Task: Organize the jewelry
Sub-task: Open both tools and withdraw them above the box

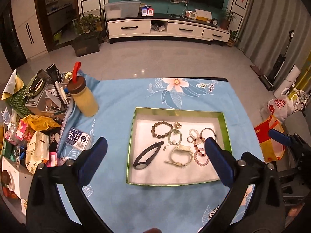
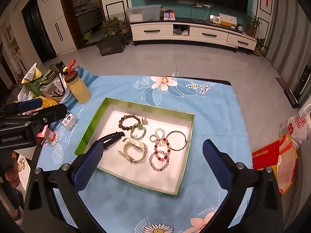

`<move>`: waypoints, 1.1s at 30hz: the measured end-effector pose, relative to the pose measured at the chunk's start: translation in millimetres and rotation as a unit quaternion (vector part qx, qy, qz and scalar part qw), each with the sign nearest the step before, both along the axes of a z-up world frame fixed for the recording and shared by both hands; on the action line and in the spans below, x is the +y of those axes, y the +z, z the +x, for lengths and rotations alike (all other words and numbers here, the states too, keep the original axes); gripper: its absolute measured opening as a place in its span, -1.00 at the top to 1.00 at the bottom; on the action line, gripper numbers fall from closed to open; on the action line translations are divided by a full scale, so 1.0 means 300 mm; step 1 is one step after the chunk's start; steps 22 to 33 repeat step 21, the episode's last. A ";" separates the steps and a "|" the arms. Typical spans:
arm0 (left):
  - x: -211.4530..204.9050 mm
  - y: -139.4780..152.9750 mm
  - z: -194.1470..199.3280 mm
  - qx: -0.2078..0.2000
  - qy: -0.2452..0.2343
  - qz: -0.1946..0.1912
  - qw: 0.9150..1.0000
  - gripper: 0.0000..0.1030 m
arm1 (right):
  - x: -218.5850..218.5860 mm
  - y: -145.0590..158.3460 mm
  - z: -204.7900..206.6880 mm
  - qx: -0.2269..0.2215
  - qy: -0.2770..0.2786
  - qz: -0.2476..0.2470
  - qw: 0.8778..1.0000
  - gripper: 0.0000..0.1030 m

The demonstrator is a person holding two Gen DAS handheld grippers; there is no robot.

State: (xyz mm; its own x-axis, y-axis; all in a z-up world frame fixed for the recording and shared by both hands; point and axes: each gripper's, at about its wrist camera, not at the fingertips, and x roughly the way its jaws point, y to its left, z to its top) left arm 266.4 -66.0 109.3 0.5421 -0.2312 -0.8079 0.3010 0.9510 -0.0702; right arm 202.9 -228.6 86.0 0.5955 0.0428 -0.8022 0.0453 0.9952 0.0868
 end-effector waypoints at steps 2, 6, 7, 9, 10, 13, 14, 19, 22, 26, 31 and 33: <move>-0.001 -0.002 -0.001 -0.002 0.002 0.006 1.000 -0.96 | 0.001 -0.006 0.002 0.002 -0.001 0.000 1.000 -0.97; -0.007 -0.005 0.002 -0.006 0.004 0.013 1.000 -0.96 | 0.000 -0.012 0.006 0.001 -0.005 -0.006 1.000 -0.97; -0.008 -0.006 0.002 -0.006 0.005 0.014 1.000 -0.96 | -0.004 -0.015 0.007 0.001 -0.006 -0.005 1.000 -0.97; -0.015 -0.012 0.002 -0.006 0.004 0.019 1.000 -0.96 | -0.006 -0.018 0.007 0.002 -0.007 -0.003 1.000 -0.97; -0.019 -0.014 0.002 -0.005 0.004 0.021 1.000 -0.96 | -0.008 -0.019 0.008 0.002 -0.008 -0.003 1.000 -0.97; -0.029 -0.019 0.003 -0.004 0.005 0.028 1.000 -0.96 | -0.010 -0.021 0.007 0.000 -0.010 -0.004 1.000 -0.97; -0.032 -0.020 0.002 -0.005 0.005 0.031 0.999 -0.96 | -0.010 -0.019 0.007 0.000 -0.010 -0.003 1.000 -0.97; -0.038 -0.019 0.001 -0.007 0.007 0.039 0.999 -0.96 | -0.010 -0.017 0.007 0.000 -0.009 -0.004 1.000 -0.97; -0.042 -0.019 -0.003 -0.011 0.008 0.045 0.999 -0.96 | -0.011 -0.016 0.006 -0.001 -0.010 -0.005 1.000 -0.97; -0.042 -0.019 -0.003 -0.011 0.008 0.045 0.999 -0.96 | -0.011 -0.016 0.006 -0.001 -0.010 -0.005 1.000 -0.97; -0.042 -0.019 -0.003 -0.011 0.008 0.045 0.999 -0.96 | -0.011 -0.016 0.006 -0.001 -0.010 -0.005 1.000 -0.97; -0.042 -0.019 -0.003 -0.011 0.008 0.045 0.999 -0.96 | -0.011 -0.016 0.006 -0.001 -0.010 -0.005 1.000 -0.97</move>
